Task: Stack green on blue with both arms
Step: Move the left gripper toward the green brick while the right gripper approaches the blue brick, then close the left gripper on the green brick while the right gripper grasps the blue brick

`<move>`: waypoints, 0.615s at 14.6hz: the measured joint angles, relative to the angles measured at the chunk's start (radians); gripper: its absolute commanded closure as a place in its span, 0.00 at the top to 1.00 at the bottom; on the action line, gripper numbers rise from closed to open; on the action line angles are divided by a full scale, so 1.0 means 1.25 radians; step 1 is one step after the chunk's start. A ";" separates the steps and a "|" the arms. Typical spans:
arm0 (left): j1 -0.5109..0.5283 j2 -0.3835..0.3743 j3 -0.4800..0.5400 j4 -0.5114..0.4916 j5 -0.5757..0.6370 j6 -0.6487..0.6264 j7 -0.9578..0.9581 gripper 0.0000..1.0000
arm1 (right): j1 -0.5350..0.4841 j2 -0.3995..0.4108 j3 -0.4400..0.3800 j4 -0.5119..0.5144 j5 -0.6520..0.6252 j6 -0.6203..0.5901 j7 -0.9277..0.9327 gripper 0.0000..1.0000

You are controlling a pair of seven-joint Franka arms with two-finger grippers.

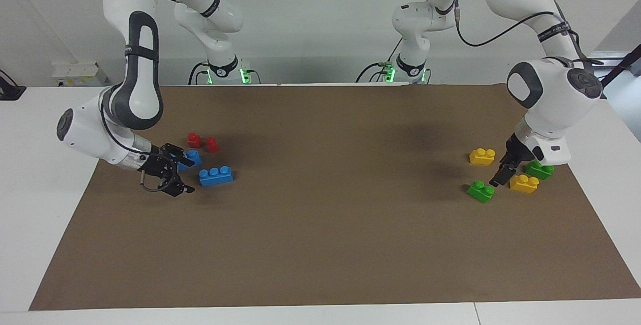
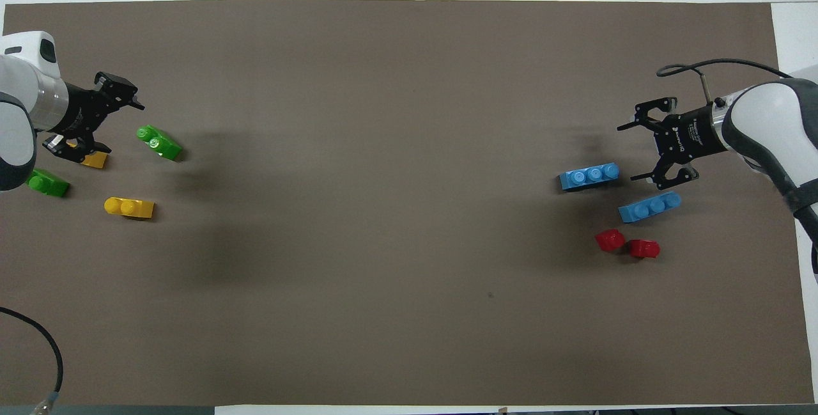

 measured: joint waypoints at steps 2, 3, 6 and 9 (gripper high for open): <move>0.000 0.035 -0.001 0.000 0.000 0.038 -0.044 1.00 | 0.000 0.000 0.000 -0.013 0.000 0.009 0.000 1.00; 0.000 0.051 -0.001 0.000 -0.001 0.054 -0.058 1.00 | 0.000 0.000 0.000 -0.016 0.000 0.009 0.000 1.00; 0.000 0.085 -0.001 0.000 -0.001 0.086 -0.082 1.00 | 0.003 -0.003 0.001 -0.033 0.000 0.011 0.000 1.00; 0.000 0.108 -0.002 -0.004 -0.001 0.100 -0.087 1.00 | 0.004 -0.005 0.007 -0.054 0.000 0.037 0.000 1.00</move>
